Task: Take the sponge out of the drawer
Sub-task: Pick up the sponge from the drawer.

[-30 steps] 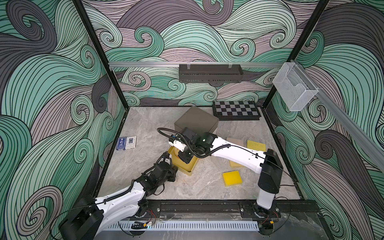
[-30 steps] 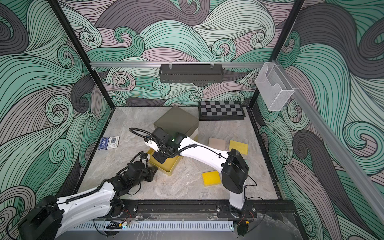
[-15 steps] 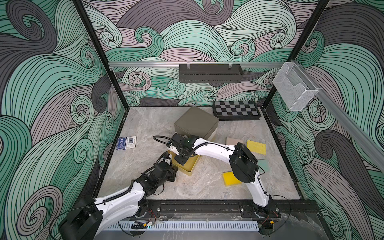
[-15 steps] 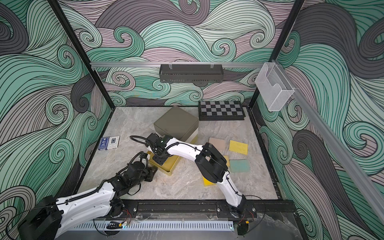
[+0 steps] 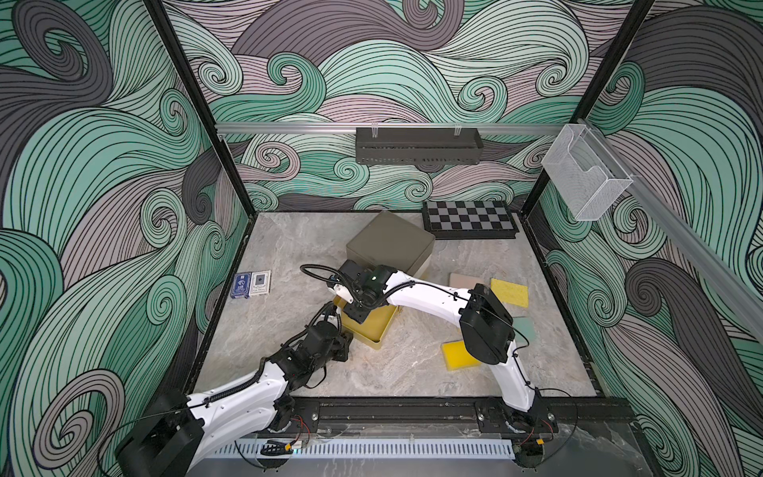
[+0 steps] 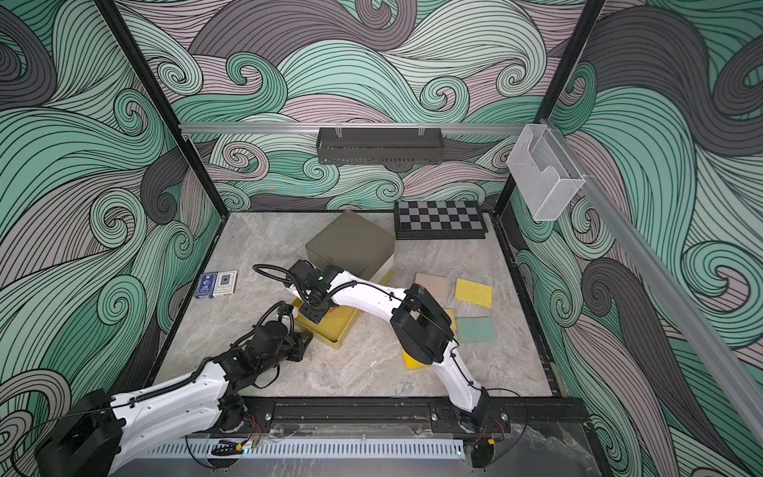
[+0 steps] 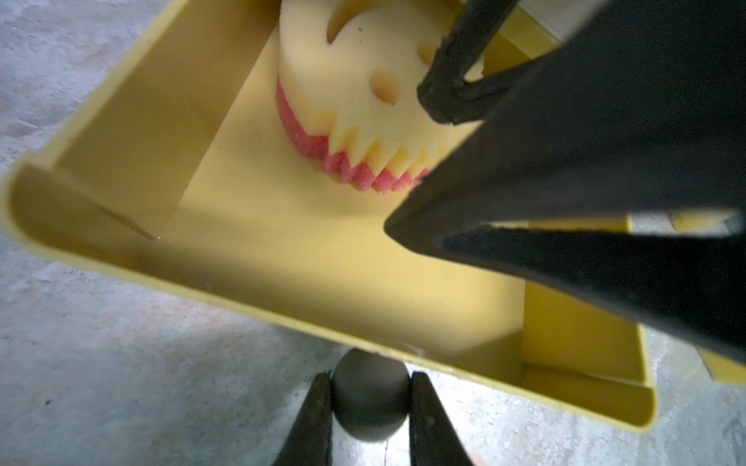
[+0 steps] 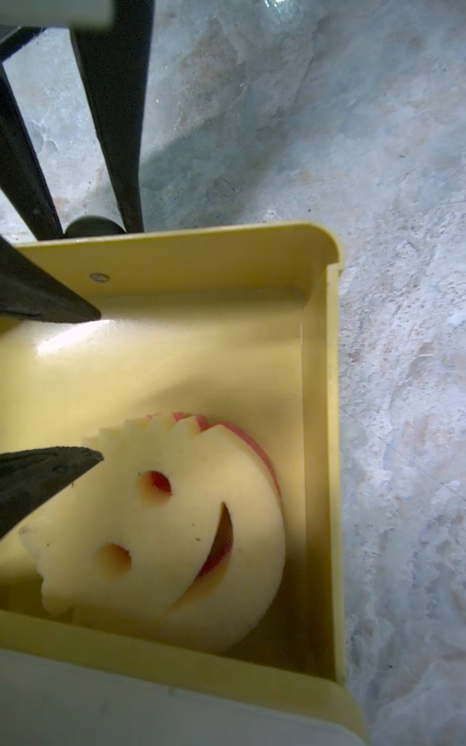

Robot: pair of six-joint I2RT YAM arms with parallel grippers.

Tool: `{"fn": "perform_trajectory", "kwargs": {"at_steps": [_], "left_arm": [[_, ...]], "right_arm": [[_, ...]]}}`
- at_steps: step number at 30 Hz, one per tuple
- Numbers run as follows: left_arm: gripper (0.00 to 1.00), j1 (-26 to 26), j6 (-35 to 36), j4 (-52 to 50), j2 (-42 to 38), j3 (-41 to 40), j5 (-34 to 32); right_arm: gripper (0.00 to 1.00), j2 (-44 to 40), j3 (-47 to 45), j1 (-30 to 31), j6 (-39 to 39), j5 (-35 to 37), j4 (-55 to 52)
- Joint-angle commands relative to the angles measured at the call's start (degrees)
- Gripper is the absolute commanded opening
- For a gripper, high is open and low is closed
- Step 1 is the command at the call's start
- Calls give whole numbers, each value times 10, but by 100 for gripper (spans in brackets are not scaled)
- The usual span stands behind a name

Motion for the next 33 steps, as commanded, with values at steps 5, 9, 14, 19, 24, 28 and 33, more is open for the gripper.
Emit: {"fn": "perform_trajectory", "kwargs": {"at_steps": [5, 9, 14, 19, 24, 28, 33], "left_arm": [[11, -5, 5, -6, -1, 4, 9], [10, -4, 5, -7, -1, 4, 10], [10, -5, 5, -5, 4, 5, 10], [10, -5, 5, -5, 6, 5, 9], [10, -4, 6, -3, 8, 5, 9], [10, -5, 6, -3, 8, 5, 9], [10, -4, 6, -3, 4, 4, 9]], "right_arm": [[51, 39, 52, -10, -41, 20, 9], [51, 61, 65, -17, -45, 19, 8], [51, 73, 65, -17, -45, 15, 8], [51, 89, 64, -17, -51, 30, 9], [49, 112, 66, -17, -59, 60, 8], [32, 116, 61, -16, -51, 74, 9], [11, 89, 48, -14, -37, 60, 7]]}}
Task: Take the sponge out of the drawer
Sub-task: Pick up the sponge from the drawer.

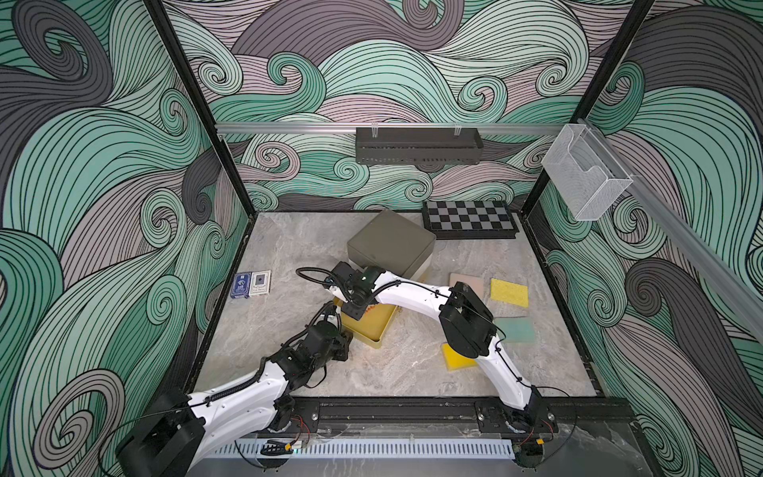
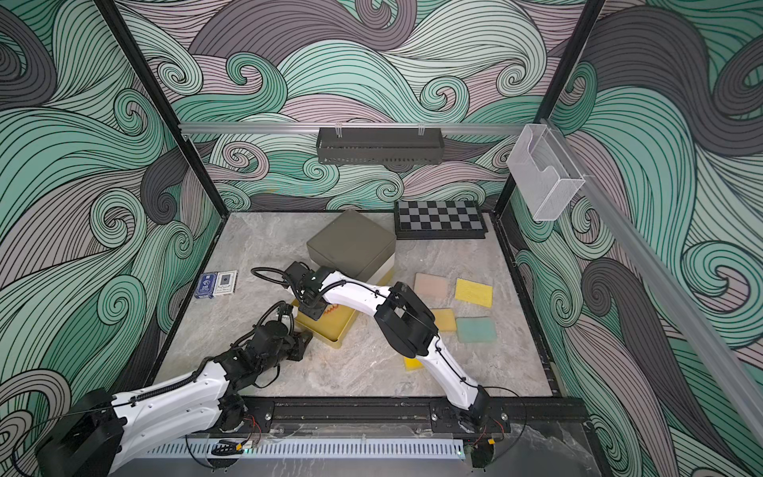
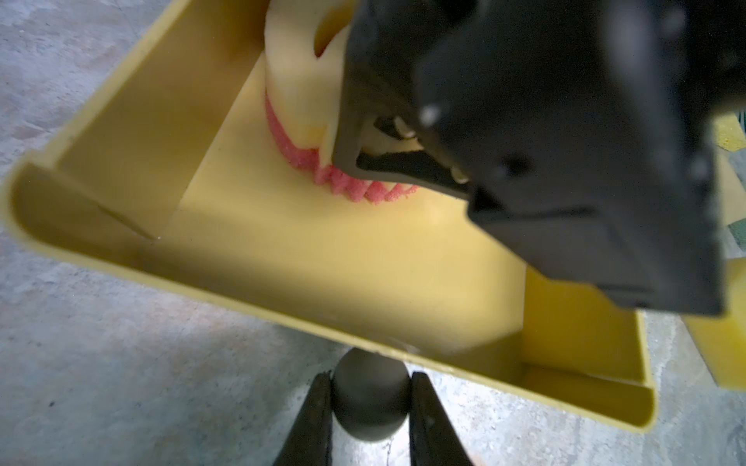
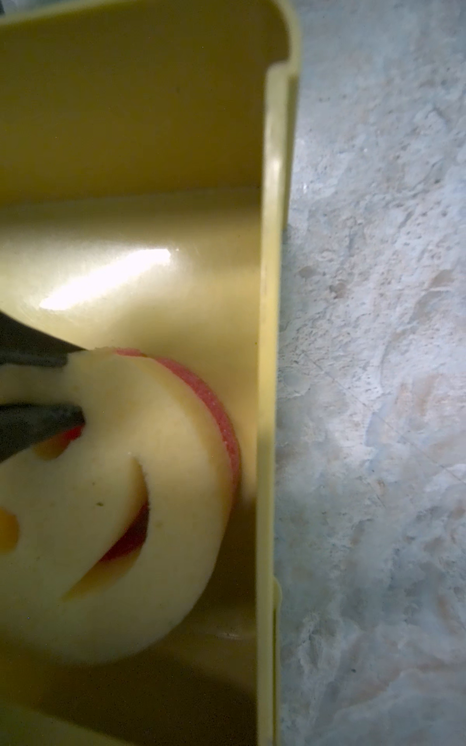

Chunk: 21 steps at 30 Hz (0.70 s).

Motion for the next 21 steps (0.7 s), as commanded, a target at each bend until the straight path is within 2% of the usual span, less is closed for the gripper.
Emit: {"fn": "perform_trajectory", "kwargs": {"at_steps": [1, 8, 16, 21], "left_arm": [[11, -5, 9, -7, 0, 4, 9], [11, -5, 9, -6, -4, 3, 9], [11, -5, 10, -3, -6, 0, 7], [11, -5, 9, -3, -12, -2, 6]], "right_arm": [[8, -8, -15, -9, 7, 0, 6], [1, -103, -67, -5, 33, -69, 6], [0, -253, -169, 16, 61, -159, 32], [0, -331, -256, 38, 89, -161, 40]]}}
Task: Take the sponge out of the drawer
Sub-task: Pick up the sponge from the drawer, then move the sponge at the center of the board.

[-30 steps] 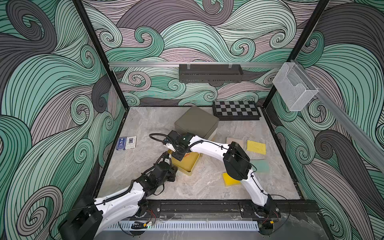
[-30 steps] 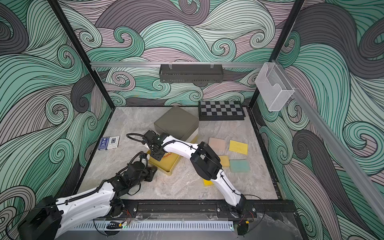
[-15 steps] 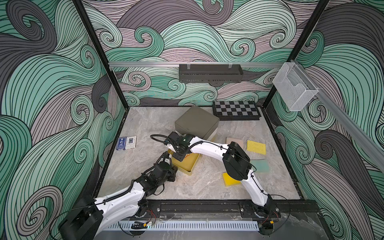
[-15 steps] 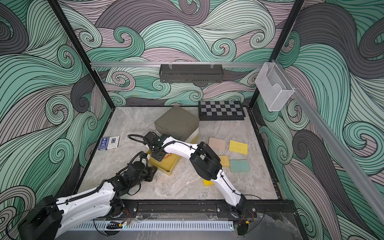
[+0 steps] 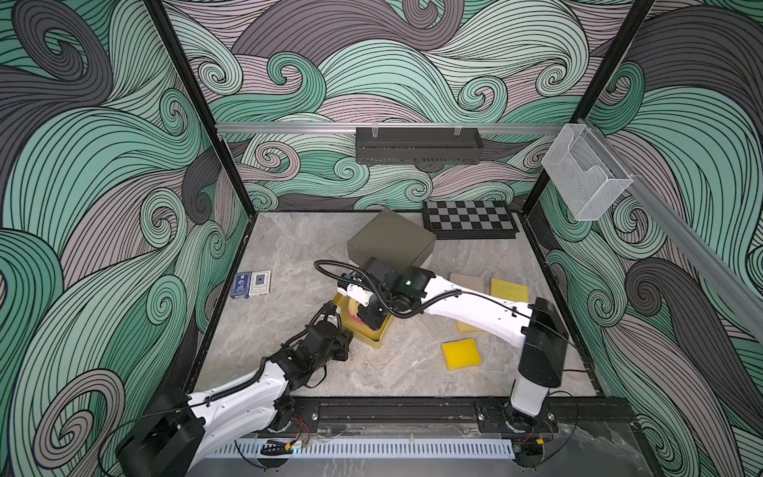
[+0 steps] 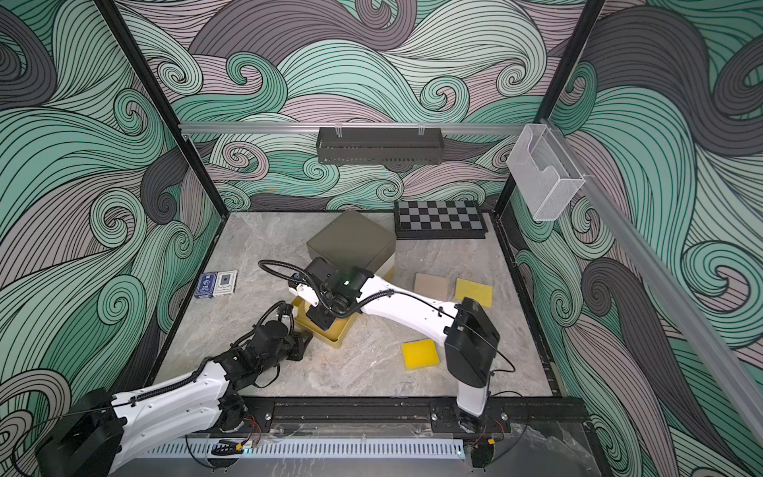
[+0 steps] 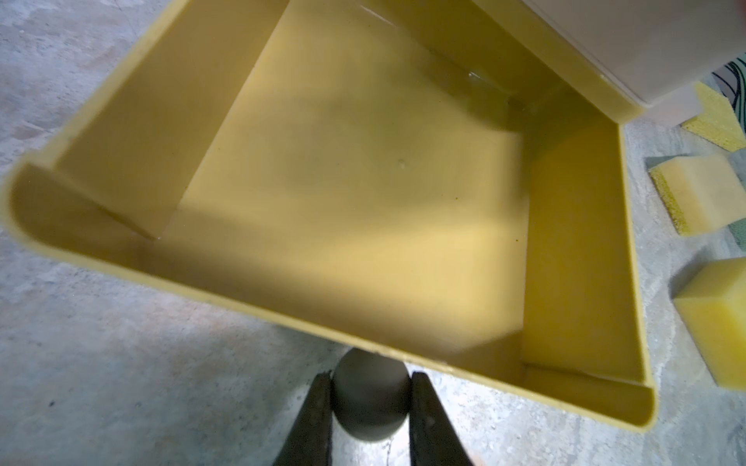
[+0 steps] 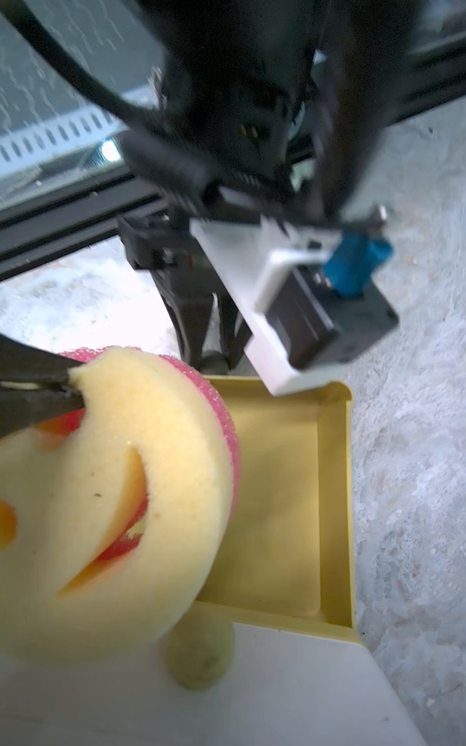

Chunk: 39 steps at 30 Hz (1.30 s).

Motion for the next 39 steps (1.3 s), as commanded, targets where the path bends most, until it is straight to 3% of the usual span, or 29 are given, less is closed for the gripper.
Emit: {"fn": "perform_trajectory", "kwargs": {"at_steps": [1, 4, 9, 13, 20, 27, 39], "left_arm": [[11, -5, 9, -3, -15, -3, 6], [11, -5, 9, -2, -20, -5, 5], [11, -5, 12, 1, -7, -1, 5], [11, -5, 14, -1, -6, 1, 10], [11, -5, 17, -1, 0, 6, 10], [11, -6, 16, -6, -17, 2, 6], [11, -5, 17, -3, -1, 6, 7]], "right_arm": [[0, -36, -54, 12, 38, -33, 18], [0, -106, -121, 32, 98, -39, 22], [0, -222, -241, 45, 218, 46, 20], [0, -287, -314, 44, 296, 68, 24], [0, -210, -364, 33, 320, 12, 84], [0, -128, -392, -8, 355, 19, 108], [0, -212, -504, -105, 445, 51, 101]]}}
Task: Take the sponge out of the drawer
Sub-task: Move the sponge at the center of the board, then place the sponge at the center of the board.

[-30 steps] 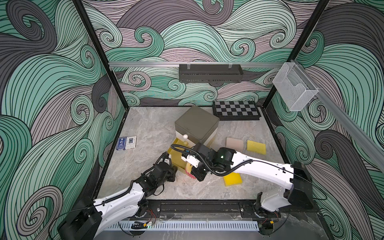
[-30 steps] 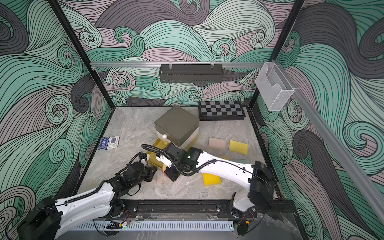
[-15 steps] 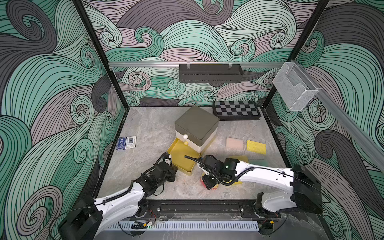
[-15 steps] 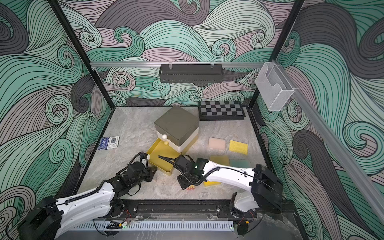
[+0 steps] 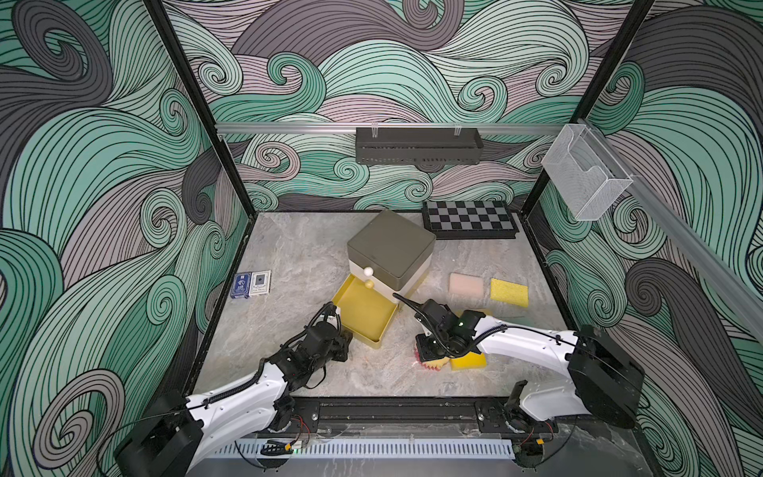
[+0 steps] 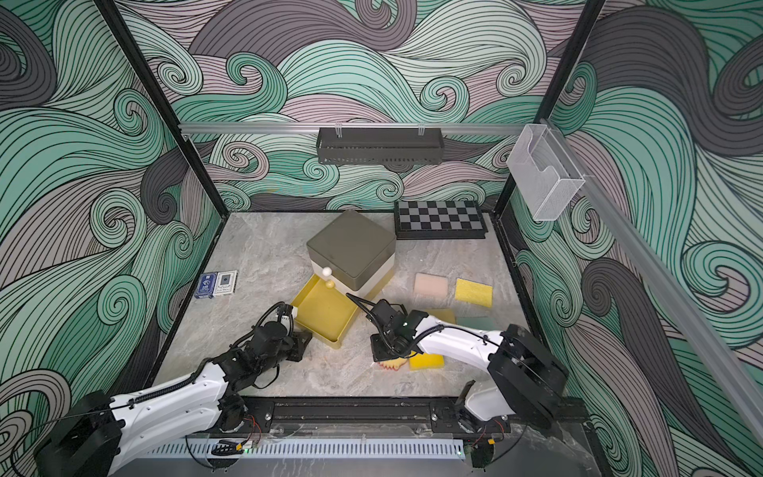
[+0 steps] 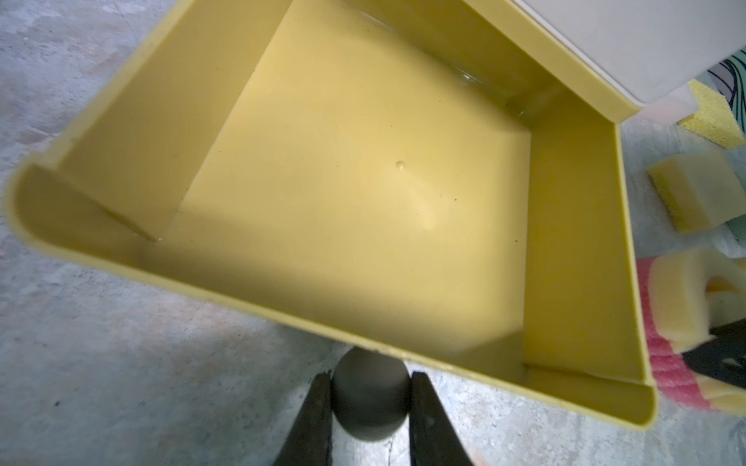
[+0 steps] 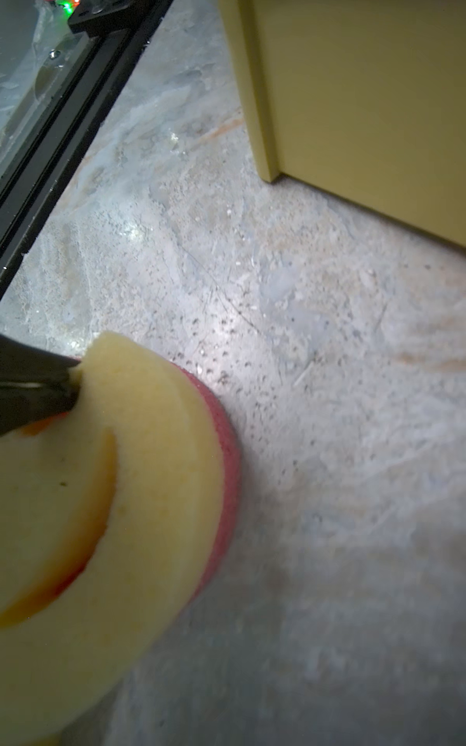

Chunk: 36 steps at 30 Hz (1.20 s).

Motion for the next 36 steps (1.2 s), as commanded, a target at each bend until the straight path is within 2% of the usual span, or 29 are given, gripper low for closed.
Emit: {"fn": "perform_trajectory", "kwargs": {"at_steps": [1, 5, 6, 9, 12, 16, 20, 23, 27, 33, 34, 36], "left_arm": [[11, -5, 11, -4, 5, 11, 7], [11, -6, 10, -4, 5, 10, 6], [11, -6, 11, -4, 6, 11, 6], [11, -5, 11, -3, 8, 11, 7], [11, -6, 11, -2, 11, 11, 7], [11, -6, 11, -1, 11, 11, 6], [11, -6, 10, -3, 8, 11, 4], [11, -5, 9, -7, 2, 11, 2], [11, -6, 6, -6, -5, 7, -2], [11, -6, 11, 0, 20, 16, 0], [11, -6, 13, 1, 22, 16, 0], [11, -6, 15, 2, 24, 17, -2]], "right_arm": [[0, -7, -29, -14, 47, 37, -42], [0, -45, -37, -16, 69, 58, -78], [4, -57, -38, -16, 73, 63, -87], [25, -106, -30, -17, 77, 88, -119], [51, -151, -8, -21, 61, 131, -152], [63, -167, 38, -53, -3, 124, -160], [76, -148, 108, -99, -89, 104, -150], [75, -114, 142, -141, -132, 54, -151], [71, -76, 111, -147, -135, 1, -133], [67, -80, 61, -92, -119, -129, -73], [64, -85, 59, -83, -117, -110, -78], [66, -83, 94, -31, -121, 54, -175]]}}
